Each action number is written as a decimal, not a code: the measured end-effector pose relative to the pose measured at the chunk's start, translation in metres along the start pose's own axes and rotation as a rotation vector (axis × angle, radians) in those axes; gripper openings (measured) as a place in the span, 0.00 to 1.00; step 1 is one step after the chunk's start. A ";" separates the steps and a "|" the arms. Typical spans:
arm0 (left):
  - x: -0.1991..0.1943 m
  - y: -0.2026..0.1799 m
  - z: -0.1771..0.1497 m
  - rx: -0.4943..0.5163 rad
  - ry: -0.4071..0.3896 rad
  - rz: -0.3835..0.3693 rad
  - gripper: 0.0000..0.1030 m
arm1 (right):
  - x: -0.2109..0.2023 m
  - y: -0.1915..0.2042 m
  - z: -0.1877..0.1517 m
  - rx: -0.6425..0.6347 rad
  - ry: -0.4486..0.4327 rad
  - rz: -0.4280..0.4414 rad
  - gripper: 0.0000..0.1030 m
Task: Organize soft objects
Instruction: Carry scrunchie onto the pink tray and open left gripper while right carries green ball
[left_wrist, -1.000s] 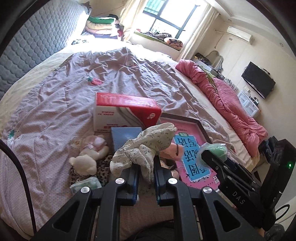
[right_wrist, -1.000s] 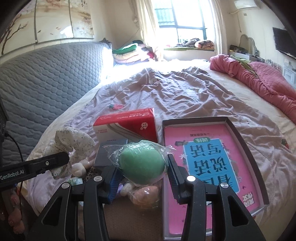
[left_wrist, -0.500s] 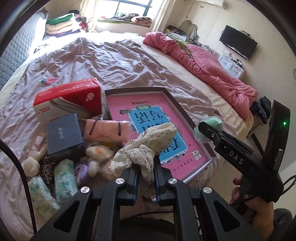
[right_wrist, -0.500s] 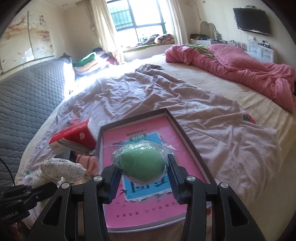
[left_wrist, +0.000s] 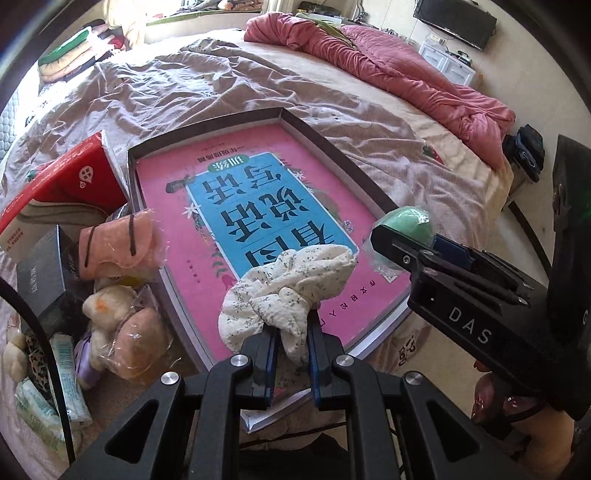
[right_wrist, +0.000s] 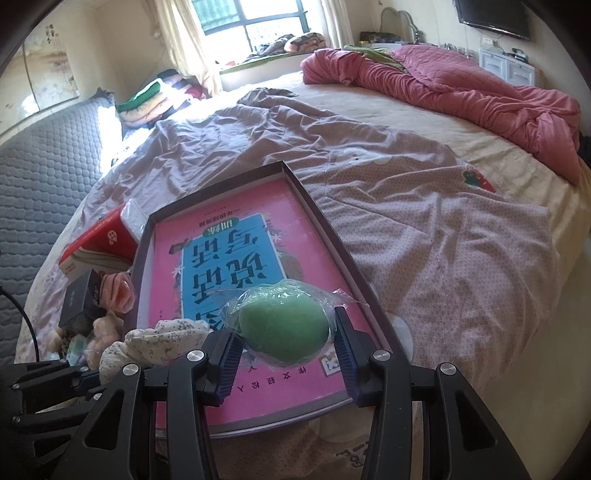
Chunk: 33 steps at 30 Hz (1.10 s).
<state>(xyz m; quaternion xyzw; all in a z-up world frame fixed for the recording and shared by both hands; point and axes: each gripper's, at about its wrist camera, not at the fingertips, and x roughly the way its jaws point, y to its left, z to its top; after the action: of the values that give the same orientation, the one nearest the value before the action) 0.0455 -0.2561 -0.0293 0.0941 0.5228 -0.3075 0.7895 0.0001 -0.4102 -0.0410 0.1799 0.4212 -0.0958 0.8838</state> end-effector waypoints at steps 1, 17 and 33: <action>0.003 -0.001 -0.001 0.004 0.010 0.003 0.14 | 0.002 -0.001 -0.001 0.002 0.006 0.000 0.47; 0.020 -0.002 -0.003 -0.002 0.052 0.000 0.14 | 0.020 -0.007 -0.008 0.012 0.062 0.000 0.47; 0.021 0.006 -0.003 -0.062 0.055 -0.041 0.17 | 0.013 -0.009 -0.006 0.020 0.044 -0.004 0.58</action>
<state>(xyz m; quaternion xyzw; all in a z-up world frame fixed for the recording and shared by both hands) 0.0525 -0.2582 -0.0501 0.0675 0.5555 -0.3045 0.7708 0.0017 -0.4161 -0.0566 0.1898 0.4399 -0.0980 0.8723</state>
